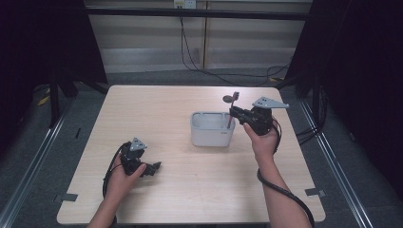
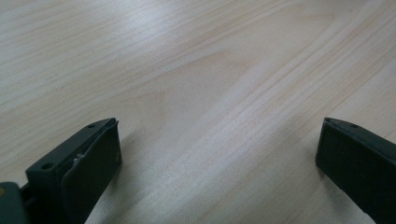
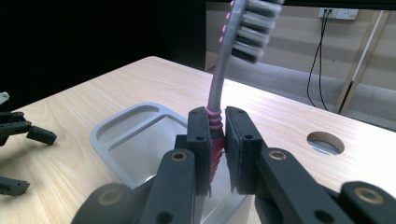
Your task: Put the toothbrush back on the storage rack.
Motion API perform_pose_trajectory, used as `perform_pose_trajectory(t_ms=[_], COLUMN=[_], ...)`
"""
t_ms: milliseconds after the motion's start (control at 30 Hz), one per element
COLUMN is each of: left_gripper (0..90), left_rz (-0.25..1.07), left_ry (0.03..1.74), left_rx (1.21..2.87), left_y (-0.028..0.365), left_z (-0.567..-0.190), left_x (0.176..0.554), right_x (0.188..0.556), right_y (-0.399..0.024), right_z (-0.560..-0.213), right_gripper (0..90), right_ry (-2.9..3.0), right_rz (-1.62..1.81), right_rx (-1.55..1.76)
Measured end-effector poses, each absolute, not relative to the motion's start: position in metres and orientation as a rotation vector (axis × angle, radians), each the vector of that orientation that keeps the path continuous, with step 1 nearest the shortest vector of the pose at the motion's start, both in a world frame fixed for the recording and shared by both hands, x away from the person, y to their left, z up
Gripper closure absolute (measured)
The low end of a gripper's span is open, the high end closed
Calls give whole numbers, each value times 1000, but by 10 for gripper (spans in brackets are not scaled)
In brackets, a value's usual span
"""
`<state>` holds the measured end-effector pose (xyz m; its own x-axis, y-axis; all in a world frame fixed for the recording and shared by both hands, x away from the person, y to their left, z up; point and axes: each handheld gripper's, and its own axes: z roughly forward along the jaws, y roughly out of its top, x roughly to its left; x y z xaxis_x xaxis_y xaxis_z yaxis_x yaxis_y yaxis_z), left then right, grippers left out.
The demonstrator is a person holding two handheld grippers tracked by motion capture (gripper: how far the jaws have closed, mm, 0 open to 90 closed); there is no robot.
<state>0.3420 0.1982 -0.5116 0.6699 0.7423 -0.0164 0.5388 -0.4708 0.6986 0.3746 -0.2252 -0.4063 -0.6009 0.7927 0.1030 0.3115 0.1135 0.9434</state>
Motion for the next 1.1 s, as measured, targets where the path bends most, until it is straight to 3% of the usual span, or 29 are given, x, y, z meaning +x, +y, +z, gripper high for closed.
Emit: perform_pose_trajectory(t_ms=[1100], left_gripper=[0], left_rz=[378], left_ry=[985], left_rx=[2188], left_y=[198], left_z=[-512], left_x=[342], right_x=[362], right_y=[-230], right_z=[-423], right_gripper=[807], right_ry=[1998], right_rz=[1492], right_rx=[1098])
